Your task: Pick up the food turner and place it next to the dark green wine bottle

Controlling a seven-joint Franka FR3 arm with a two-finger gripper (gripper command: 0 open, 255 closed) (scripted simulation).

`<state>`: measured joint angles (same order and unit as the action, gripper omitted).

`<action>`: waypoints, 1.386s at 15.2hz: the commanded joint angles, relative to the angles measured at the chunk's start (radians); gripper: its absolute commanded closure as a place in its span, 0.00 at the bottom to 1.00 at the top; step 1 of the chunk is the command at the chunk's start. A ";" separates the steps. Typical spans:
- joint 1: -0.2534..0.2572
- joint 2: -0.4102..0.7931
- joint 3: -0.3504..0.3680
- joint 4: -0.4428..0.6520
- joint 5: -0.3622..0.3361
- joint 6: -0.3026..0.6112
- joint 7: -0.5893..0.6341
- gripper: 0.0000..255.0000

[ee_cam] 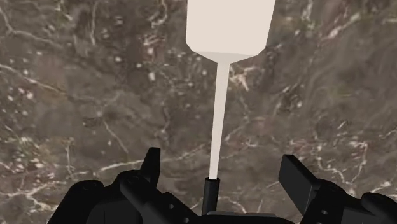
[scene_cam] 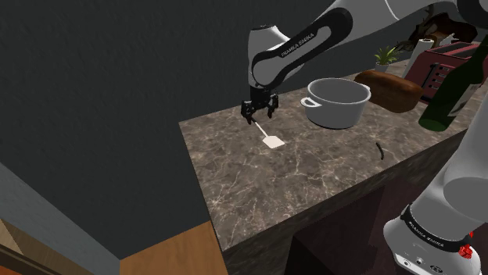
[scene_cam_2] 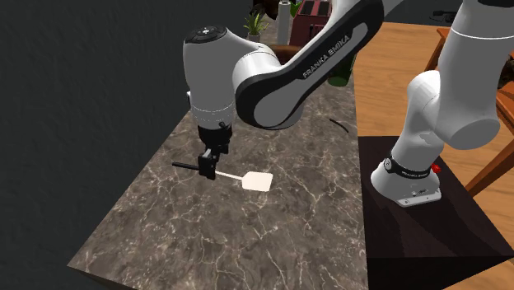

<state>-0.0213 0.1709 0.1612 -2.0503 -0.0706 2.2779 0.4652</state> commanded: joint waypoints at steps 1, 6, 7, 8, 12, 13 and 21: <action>0.001 0.018 -0.001 -0.007 -0.005 0.025 0.005 0.00; 0.002 0.039 -0.003 -0.015 -0.012 0.055 0.009 0.00; 0.002 0.039 -0.003 -0.015 -0.012 0.055 0.009 0.00; 0.002 0.039 -0.003 -0.015 -0.012 0.055 0.009 0.00; 0.002 0.039 -0.003 -0.015 -0.012 0.054 0.009 1.00; 0.002 0.039 -0.003 -0.015 -0.012 0.054 0.009 1.00; 0.002 0.039 -0.003 -0.015 -0.012 0.054 0.009 1.00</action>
<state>-0.0196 0.2100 0.1581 -2.0656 -0.0821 2.3324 0.4739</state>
